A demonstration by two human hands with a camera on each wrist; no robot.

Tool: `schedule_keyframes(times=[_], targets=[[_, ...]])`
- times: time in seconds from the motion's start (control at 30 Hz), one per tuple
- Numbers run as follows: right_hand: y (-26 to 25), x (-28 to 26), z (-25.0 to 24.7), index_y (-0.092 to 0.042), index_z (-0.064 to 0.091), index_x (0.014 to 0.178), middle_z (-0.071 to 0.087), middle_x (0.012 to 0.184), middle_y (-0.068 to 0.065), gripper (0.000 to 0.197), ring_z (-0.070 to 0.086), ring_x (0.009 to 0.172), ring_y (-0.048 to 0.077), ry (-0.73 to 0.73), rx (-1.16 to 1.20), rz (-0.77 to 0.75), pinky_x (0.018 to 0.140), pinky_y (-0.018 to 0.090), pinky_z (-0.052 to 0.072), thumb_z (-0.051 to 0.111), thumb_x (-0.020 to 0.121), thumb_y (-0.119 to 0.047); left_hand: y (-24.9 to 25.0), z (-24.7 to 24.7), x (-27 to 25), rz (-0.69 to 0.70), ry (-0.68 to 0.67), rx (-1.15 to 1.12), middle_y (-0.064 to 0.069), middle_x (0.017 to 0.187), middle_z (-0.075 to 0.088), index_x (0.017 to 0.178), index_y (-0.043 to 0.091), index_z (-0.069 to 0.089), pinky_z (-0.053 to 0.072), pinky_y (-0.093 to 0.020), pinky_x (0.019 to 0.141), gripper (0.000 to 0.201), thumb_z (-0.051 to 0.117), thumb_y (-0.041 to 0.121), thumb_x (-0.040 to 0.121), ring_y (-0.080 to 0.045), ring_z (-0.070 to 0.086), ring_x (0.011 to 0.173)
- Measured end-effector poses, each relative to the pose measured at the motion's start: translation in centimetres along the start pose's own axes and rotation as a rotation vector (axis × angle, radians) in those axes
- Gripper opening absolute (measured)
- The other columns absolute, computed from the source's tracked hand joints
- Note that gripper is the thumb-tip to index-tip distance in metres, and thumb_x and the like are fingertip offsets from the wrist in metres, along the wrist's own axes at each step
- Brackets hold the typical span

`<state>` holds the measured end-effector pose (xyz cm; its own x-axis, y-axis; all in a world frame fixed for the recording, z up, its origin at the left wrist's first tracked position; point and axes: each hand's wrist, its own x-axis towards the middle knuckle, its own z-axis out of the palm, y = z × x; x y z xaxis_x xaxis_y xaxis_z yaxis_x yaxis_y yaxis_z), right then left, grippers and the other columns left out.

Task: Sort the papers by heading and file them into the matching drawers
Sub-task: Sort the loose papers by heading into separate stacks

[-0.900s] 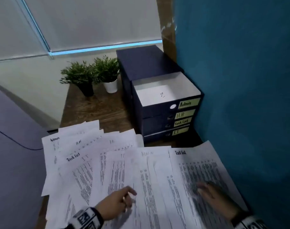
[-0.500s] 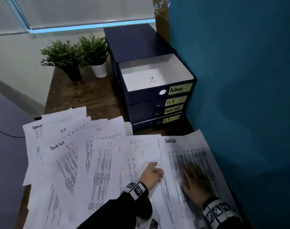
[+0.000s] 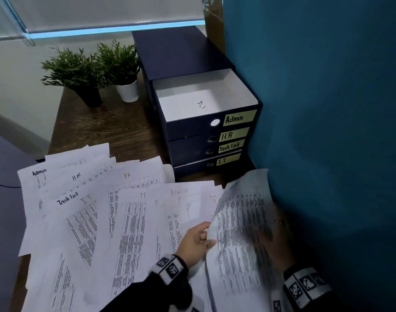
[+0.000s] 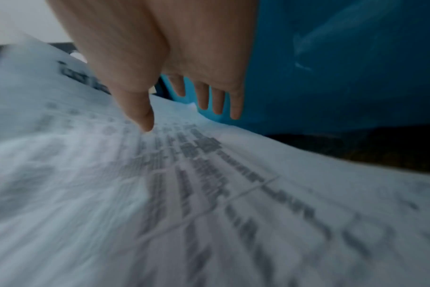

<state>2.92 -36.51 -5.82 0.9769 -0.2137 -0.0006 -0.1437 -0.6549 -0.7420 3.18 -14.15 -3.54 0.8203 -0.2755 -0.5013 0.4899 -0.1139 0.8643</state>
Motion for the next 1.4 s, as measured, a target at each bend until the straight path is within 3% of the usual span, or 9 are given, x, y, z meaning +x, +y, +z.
schedule_keyframes(times=[0.1, 0.33, 0.6, 0.77, 0.93, 1.03, 1.1, 1.23, 1.4], targets=[[-0.8, 0.9, -0.4, -0.035, 0.026, 0.14, 0.045, 0.14, -0.001, 0.089, 0.042, 0.129, 0.021, -0.041, 0.442, 0.149, 0.104, 0.044, 0.036, 0.076, 0.072, -0.008, 0.4, -2.3, -2.3, 0.015, -0.095, -0.037, 0.009, 0.062, 0.068, 0.099, 0.011, 0.063, 0.049, -0.017, 0.059, 0.027, 0.054, -0.01, 0.084, -0.002, 0.063, 0.062], [-0.9, 1.1, -2.0, 0.001, 0.067, 0.094, 0.074, 0.081, 0.007, 0.018, 0.068, 0.067, 0.013, -0.259, 0.6, 0.347, 0.054, 0.014, 0.052, 0.061, 0.079, 0.01, -0.5, -3.6, -3.4, -0.087, 0.029, -0.241, -0.009, 0.092, 0.071, 0.09, 0.012, 0.071, 0.052, -0.032, 0.074, 0.026, 0.046, 0.02, 0.089, -0.02, 0.065, 0.083], [-0.1, 0.7, -0.8, -0.014, 0.056, 0.029, 0.055, 0.038, -0.003, 0.049, 0.048, 0.055, 0.023, -0.362, 0.652, 0.581, 0.045, 0.021, 0.039, 0.05, 0.077, -0.004, 0.6, -3.7, -0.1, -0.084, 0.275, -0.203, -0.01, 0.127, 0.054, 0.126, 0.011, 0.05, 0.052, -0.024, 0.077, 0.033, 0.033, 0.016, 0.099, -0.017, 0.057, 0.105], [1.0, 0.4, -0.2, -0.011, 0.063, 0.059, 0.062, 0.045, -0.012, 0.039, 0.062, 0.057, 0.001, -0.307, 0.516, 0.489, 0.059, 0.021, 0.045, 0.05, 0.084, 0.016, 0.8, -3.4, 2.1, -0.103, 0.23, -0.189, -0.001, 0.126, 0.051, 0.137, 0.015, 0.035, 0.049, -0.041, 0.094, 0.058, 0.062, 0.023, 0.086, -0.024, 0.053, 0.116], [-0.3, 0.6, -0.2, 0.003, 0.066, 0.09, 0.06, 0.099, 0.002, 0.051, 0.063, 0.099, 0.014, -0.258, 0.158, 0.169, 0.078, 0.016, 0.044, 0.088, 0.054, -0.027, 1.2, -3.1, 2.0, 0.006, 0.071, 0.05, 0.006, 0.082, 0.07, 0.095, 0.016, 0.067, 0.051, -0.015, 0.064, 0.021, 0.056, 0.0, 0.087, -0.003, 0.063, 0.071], [-1.9, 1.0, -1.1, -0.036, 0.059, 0.115, 0.041, 0.131, -0.018, 0.067, 0.048, 0.113, 0.005, -0.208, 0.13, -0.043, 0.09, 0.019, 0.044, 0.086, 0.056, -0.021, 1.5, -3.0, 1.7, 0.032, -0.108, 0.208, 0.015, 0.058, 0.061, 0.068, 0.005, 0.062, 0.043, -0.011, 0.06, 0.022, 0.053, -0.004, 0.087, 0.009, 0.051, 0.051], [-3.2, 1.5, -1.5, -0.069, 0.037, 0.116, 0.047, 0.121, -0.035, 0.091, 0.055, 0.095, -0.014, -0.324, 0.219, -0.018, 0.081, 0.006, 0.046, 0.083, 0.043, -0.041, 1.7, -2.9, 1.3, 0.004, -0.254, 0.296, 0.011, 0.077, 0.063, 0.076, -0.002, 0.063, 0.042, -0.006, 0.059, 0.015, 0.056, 0.004, 0.087, 0.012, 0.052, 0.054], [-4.6, 2.2, -1.6, -0.044, 0.029, 0.133, 0.062, 0.11, -0.026, 0.076, 0.059, 0.095, -0.01, -0.312, 0.364, -0.104, 0.078, 0.007, 0.046, 0.07, 0.07, -0.033, 1.3, -3.4, 1.1, 0.037, -0.407, 0.56, 0.018, 0.137, 0.042, 0.08, 0.021, 0.071, 0.03, -0.038, 0.111, 0.018, 0.064, 0.038, 0.082, -0.005, 0.041, 0.122], [-4.5, 3.2, -1.9, -0.053, 0.055, 0.098, 0.061, 0.101, -0.013, 0.054, 0.055, 0.086, 0.002, -0.439, 0.258, -0.188, 0.077, 0.028, 0.045, 0.053, 0.079, -0.002, 0.5, -3.8, 1.8, 0.048, -0.281, 0.613, 0.021, 0.145, 0.032, 0.08, 0.046, 0.068, 0.017, -0.05, 0.116, 0.027, 0.055, 0.068, 0.074, -0.012, 0.028, 0.136]])
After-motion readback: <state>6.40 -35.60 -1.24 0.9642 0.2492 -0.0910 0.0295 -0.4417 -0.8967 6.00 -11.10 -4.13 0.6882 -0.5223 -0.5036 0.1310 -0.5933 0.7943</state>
